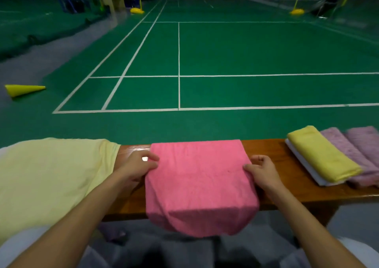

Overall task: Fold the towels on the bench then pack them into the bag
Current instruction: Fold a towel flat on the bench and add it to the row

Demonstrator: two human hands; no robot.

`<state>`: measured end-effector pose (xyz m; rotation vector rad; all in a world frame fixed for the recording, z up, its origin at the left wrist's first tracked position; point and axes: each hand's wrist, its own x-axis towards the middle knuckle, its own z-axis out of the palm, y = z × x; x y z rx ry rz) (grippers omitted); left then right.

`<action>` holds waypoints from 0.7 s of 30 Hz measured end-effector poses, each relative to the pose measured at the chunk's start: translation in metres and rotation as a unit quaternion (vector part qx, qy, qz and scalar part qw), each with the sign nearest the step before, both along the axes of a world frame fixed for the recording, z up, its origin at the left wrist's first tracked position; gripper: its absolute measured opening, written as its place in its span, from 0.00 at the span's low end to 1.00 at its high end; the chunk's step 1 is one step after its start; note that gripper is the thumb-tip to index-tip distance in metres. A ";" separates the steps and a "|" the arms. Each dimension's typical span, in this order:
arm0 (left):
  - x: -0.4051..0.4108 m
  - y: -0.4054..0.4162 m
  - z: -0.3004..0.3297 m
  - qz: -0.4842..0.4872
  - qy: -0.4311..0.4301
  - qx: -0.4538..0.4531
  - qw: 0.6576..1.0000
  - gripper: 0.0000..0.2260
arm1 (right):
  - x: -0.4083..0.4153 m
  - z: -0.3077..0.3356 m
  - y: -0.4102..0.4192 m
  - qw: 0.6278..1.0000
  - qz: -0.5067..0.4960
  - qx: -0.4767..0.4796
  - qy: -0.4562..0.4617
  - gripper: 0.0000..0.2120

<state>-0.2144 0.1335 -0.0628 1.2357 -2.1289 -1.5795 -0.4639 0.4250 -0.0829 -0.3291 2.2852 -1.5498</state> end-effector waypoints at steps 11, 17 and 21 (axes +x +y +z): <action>0.020 -0.003 0.037 -0.076 -0.008 -0.002 0.997 0.06 | 0.001 0.019 0.023 0.995 0.064 -0.064 0.042 0.07; 0.043 0.008 0.083 -0.100 0.077 0.031 0.992 0.15 | 0.013 0.056 0.038 0.988 0.110 -0.059 0.086 0.14; 0.050 0.005 0.114 -0.112 0.103 -0.061 0.986 0.18 | 0.014 0.097 0.040 0.974 0.153 -0.027 0.167 0.19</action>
